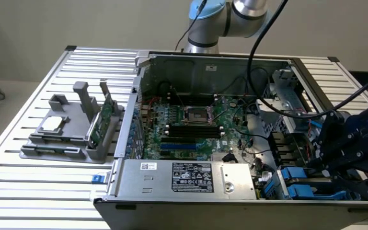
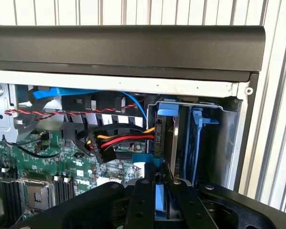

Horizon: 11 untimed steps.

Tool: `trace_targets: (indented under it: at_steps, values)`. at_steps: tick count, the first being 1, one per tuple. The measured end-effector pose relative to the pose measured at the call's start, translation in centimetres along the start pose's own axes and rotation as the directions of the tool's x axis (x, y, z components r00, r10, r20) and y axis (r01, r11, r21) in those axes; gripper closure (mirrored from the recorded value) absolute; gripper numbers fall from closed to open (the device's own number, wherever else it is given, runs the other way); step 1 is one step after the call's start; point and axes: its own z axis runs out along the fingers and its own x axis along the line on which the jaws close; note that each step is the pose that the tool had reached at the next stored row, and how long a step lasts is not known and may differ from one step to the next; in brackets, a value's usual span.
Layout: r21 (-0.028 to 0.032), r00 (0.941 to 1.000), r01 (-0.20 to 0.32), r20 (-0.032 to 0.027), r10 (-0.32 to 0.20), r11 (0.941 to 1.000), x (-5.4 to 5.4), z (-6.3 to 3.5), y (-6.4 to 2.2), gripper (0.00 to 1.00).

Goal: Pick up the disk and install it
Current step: 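Insert the first disk wire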

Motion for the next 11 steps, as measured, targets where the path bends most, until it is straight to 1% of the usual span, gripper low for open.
trace_targets:
  at_steps: [2,3,4,5,7,8,11]
  values:
    - [0.0005,1.0,-0.002,-0.0011,0.002,1.0,-0.05,0.0,0.0,0.83]
    - [0.0011,1.0,-0.002,-0.0018,0.002,1.0,-0.07,-0.01,0.0,0.75]
    - [0.0016,1.0,-0.003,-0.0024,0.003,1.0,-0.08,-0.05,-0.01,0.75]
    - [0.0024,1.0,-0.003,-0.0028,0.003,1.0,-0.08,-0.11,-0.02,0.69]
    - [0.0047,1.0,-0.004,-0.0038,0.004,1.0,-0.06,-0.3,-0.04,0.69]
    - [0.0058,1.0,-0.004,-0.004,0.004,1.0,-0.04,-0.43,-0.06,0.63]
    - [0.0078,1.0,-0.005,-0.0048,0.005,1.0,0.02,-0.87,-0.15,0.63]
